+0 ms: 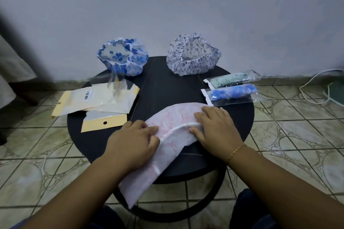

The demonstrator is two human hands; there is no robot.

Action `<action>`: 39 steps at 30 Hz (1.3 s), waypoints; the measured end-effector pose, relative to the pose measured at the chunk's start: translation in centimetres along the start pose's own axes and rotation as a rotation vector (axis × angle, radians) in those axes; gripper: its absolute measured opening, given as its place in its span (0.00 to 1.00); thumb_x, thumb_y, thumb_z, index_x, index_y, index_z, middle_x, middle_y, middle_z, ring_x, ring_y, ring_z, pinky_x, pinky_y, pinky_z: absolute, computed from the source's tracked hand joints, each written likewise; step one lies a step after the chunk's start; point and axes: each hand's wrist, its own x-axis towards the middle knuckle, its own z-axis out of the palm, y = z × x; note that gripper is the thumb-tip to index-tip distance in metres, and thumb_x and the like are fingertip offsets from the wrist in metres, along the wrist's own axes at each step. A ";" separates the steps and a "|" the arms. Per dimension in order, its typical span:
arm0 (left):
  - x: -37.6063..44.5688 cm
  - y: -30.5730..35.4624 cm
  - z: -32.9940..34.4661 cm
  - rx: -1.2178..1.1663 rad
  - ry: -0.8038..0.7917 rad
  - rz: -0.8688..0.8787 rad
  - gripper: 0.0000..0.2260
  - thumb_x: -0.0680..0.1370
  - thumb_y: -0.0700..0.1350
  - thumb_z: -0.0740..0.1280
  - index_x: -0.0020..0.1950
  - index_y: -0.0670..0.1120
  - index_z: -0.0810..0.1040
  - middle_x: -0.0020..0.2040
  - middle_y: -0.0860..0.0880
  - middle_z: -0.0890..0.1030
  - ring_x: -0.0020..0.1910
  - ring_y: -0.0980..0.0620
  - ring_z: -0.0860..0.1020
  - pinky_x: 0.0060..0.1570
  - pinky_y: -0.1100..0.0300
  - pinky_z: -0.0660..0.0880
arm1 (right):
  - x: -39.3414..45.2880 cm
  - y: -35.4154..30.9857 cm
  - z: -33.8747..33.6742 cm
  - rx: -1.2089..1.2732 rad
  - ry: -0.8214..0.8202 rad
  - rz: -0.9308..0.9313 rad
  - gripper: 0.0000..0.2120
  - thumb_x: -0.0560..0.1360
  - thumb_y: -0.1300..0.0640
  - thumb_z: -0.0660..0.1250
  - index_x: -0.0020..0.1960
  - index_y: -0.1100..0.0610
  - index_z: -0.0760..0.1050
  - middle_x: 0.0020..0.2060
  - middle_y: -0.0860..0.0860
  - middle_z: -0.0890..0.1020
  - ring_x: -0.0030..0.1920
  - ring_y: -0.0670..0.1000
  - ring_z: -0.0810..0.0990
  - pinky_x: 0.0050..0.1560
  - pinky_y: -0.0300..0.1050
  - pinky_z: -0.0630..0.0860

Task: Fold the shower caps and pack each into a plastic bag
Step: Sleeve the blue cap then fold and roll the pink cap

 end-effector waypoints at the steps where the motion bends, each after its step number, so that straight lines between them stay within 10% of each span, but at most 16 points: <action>1: -0.2 -0.3 -0.1 0.003 0.004 -0.017 0.20 0.79 0.56 0.49 0.70 0.63 0.65 0.67 0.56 0.68 0.65 0.54 0.65 0.58 0.57 0.69 | 0.3 -0.5 0.1 0.013 0.021 0.003 0.24 0.77 0.42 0.58 0.68 0.53 0.68 0.70 0.54 0.67 0.71 0.55 0.61 0.73 0.50 0.48; 19: -0.9 -2.5 -0.8 0.149 -0.138 0.065 0.50 0.59 0.78 0.44 0.76 0.55 0.51 0.67 0.56 0.60 0.67 0.54 0.56 0.66 0.56 0.55 | 9.7 -2.4 2.0 0.338 -0.409 0.013 0.25 0.77 0.52 0.50 0.74 0.47 0.55 0.77 0.46 0.50 0.76 0.48 0.41 0.73 0.57 0.35; 32: 3.3 -1.9 0.6 0.182 -0.050 0.033 0.57 0.54 0.81 0.39 0.77 0.51 0.46 0.70 0.52 0.58 0.69 0.50 0.55 0.67 0.53 0.54 | 13.9 -0.8 3.3 -0.003 -0.276 -0.096 0.39 0.71 0.28 0.47 0.76 0.46 0.48 0.76 0.50 0.41 0.75 0.52 0.33 0.71 0.61 0.32; 36: 3.5 -1.1 1.4 0.157 0.053 0.005 0.55 0.56 0.81 0.35 0.77 0.51 0.49 0.71 0.51 0.58 0.69 0.50 0.57 0.65 0.53 0.56 | 12.9 -1.2 2.0 0.003 -0.026 -0.207 0.27 0.74 0.42 0.62 0.71 0.49 0.65 0.75 0.53 0.59 0.75 0.54 0.51 0.73 0.55 0.45; 39: 3.7 -0.9 2.0 0.042 0.268 0.109 0.46 0.64 0.79 0.45 0.72 0.51 0.66 0.66 0.49 0.69 0.64 0.48 0.66 0.60 0.51 0.65 | 10.3 -1.3 0.6 0.164 0.072 -0.294 0.10 0.72 0.54 0.68 0.53 0.51 0.80 0.52 0.48 0.78 0.58 0.53 0.70 0.60 0.51 0.65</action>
